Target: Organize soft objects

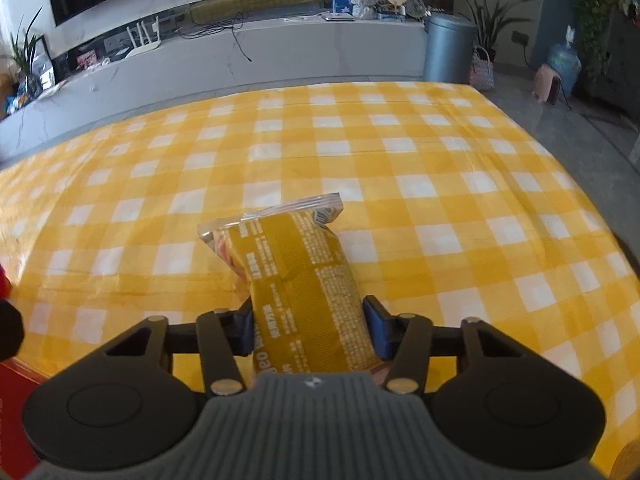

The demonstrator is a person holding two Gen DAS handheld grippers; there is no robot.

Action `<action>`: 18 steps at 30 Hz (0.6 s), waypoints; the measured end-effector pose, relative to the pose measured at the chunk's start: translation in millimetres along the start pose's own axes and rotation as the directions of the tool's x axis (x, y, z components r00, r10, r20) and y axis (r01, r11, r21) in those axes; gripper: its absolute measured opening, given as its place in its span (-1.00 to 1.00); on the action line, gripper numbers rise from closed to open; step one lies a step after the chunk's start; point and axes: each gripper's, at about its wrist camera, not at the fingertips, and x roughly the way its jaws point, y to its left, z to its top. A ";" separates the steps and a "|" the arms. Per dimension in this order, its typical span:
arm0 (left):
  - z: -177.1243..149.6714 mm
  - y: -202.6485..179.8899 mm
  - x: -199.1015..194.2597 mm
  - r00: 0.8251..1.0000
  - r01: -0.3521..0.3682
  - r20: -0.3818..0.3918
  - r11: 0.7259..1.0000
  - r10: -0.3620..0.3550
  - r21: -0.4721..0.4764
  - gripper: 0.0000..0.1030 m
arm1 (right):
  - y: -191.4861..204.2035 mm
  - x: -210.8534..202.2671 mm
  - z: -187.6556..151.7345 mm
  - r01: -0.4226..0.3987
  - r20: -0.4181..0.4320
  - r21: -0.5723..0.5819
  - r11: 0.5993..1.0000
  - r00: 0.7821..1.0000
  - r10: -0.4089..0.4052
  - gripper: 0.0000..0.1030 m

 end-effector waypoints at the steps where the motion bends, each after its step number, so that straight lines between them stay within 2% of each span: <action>1: -0.6 1.1 -1.6 1.000 -0.001 0.003 1.000 0.001 -0.005 0.04 | -2.5 -1.9 2.0 -0.012 -0.004 0.026 1.000 1.000 0.012 -0.06; 6: -1.5 -0.9 -11.8 1.000 -0.008 0.022 1.000 0.008 -0.005 0.04 | -6.1 -21.5 8.9 -0.008 0.034 0.044 0.999 0.999 0.007 -0.09; 10: -0.5 -3.7 -25.9 0.999 -0.008 0.050 1.000 0.008 0.006 0.04 | -9.0 -41.3 14.4 -0.057 0.084 0.075 0.996 0.995 0.050 -0.09; 18: 1.4 9.6 -66.2 0.994 -0.033 0.108 0.999 0.030 0.022 0.04 | -1.6 -92.6 24.7 -0.123 0.204 0.065 0.990 0.973 0.107 -0.09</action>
